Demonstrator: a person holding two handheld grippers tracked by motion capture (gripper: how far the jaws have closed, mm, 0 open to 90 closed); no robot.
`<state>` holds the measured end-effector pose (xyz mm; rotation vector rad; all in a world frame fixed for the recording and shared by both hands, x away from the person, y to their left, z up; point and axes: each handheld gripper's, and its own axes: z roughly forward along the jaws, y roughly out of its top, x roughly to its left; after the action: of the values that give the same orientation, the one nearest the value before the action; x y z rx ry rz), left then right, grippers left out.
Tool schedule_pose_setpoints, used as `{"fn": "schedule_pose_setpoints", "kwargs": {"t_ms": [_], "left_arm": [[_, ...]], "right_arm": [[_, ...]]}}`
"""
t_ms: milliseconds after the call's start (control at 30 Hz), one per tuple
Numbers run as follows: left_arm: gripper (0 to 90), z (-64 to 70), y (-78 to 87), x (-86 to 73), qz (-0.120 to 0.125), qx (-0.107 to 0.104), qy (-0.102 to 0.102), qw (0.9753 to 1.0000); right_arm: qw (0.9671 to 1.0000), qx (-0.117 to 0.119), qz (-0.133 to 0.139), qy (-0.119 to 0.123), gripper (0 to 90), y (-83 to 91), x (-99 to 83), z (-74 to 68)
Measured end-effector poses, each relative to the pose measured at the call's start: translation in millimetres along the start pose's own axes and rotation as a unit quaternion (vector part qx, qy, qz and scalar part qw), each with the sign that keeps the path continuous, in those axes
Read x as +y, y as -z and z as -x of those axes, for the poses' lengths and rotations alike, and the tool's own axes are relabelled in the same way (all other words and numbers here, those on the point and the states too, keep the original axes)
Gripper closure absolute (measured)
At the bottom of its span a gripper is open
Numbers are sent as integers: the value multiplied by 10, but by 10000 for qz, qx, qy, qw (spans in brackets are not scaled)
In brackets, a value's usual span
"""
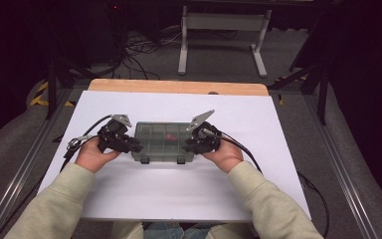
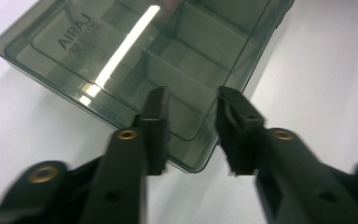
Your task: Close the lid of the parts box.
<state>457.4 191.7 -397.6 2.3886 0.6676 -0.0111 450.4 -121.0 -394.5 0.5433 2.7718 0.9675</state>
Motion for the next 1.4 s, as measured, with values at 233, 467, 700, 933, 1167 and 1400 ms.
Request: {"fn": "schedule_pose_setpoints", "kwargs": {"t_ms": [233, 467, 700, 933, 1167, 1400], "left_arm": [[354, 69, 137, 11, 477, 40, -107, 9988], [151, 148, 231, -4, 845, 5, -210, 9962], [44, 193, 358, -90, 1368, 56, -125, 9905], [22, 255, 478, -226, 1945, 120, -156, 9807], [21, 349, 553, -389, 2527, 107, -162, 9674], [23, 436, 580, -562, 2947, 220, -129, 9552]], "right_arm": [[9994, -53, 348, -60, 484, 147, 11, -10], [9976, -202, 654, -38, 319, 289, 8, -42], [9937, -376, 1054, -45, 127, 429, -21, -78], [9866, -477, 1557, -61, 35, 599, -126, -126], [9752, -515, 2152, -66, 26, 799, -302, -199], [9651, -718, 2518, -13, 15, 920, -499, -295]]}}
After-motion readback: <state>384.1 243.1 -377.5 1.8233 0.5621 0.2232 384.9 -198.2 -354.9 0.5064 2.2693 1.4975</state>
